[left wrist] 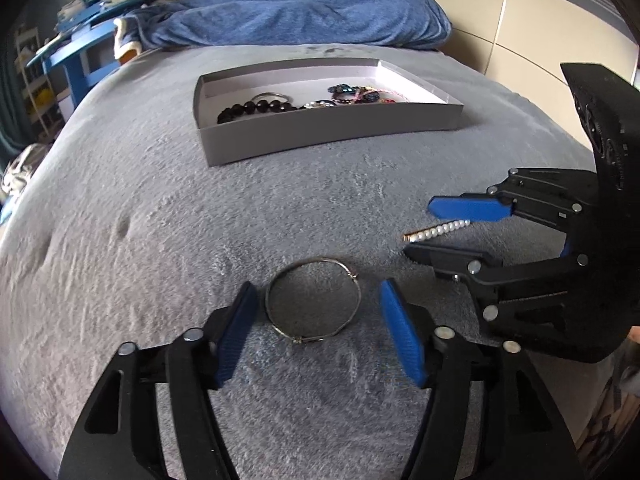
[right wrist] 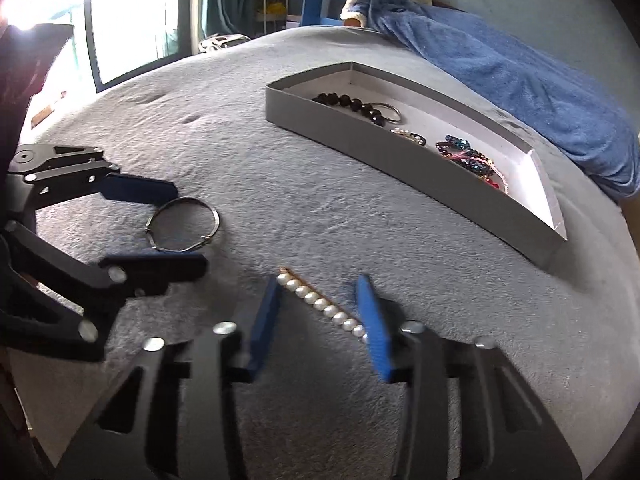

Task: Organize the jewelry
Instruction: 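Grasp the pearl bar clip with the right tool while the left tool grasps the silver bangle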

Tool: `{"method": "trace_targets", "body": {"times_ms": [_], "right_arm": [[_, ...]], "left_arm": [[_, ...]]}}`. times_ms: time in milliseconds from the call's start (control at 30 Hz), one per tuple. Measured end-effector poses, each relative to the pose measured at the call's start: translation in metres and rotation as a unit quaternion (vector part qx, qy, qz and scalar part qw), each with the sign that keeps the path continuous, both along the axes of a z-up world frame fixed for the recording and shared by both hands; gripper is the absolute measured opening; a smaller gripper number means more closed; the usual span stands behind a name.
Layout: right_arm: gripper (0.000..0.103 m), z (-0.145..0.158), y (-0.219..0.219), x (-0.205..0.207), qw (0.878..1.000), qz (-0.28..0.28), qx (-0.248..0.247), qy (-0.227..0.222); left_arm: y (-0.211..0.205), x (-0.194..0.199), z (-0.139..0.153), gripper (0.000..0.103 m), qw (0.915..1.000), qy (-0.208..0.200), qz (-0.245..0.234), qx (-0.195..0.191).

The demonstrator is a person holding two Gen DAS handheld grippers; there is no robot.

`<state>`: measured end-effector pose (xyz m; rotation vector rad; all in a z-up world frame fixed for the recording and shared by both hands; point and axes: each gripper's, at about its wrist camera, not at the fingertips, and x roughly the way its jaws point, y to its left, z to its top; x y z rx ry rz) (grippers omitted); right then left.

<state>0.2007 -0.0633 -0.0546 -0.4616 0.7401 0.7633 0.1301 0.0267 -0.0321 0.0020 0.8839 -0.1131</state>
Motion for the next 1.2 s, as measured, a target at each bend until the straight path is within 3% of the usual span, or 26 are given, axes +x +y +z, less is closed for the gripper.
{"method": "trace_targets", "body": {"times_ms": [33, 167, 400, 600, 1200], "right_arm": [[0.029, 0.000, -0.001, -0.002, 1.000, 0.000, 0.001, -0.003], [0.006, 0.002, -0.006, -0.001, 1.000, -0.019, 0.013, 0.000], [0.006, 0.006, -0.044, 0.013, 0.992, -0.098, 0.071, 0.035], [0.006, 0.003, -0.067, 0.021, 0.983, -0.123, 0.118, 0.070], [0.011, 0.001, -0.066, 0.022, 0.982, -0.123, 0.117, 0.083]], "left_arm": [[-0.001, 0.000, 0.000, 0.070, 1.0000, 0.000, -0.002, 0.001], [0.000, 0.000, 0.000, 0.071, 1.0000, -0.001, -0.001, 0.000], [-0.002, 0.000, 0.000, 0.071, 1.0000, -0.001, -0.003, 0.005], [-0.007, -0.002, 0.001, 0.071, 0.9998, -0.005, -0.018, 0.005], [-0.009, 0.004, -0.002, 0.065, 0.9996, 0.009, -0.022, 0.016]]}}
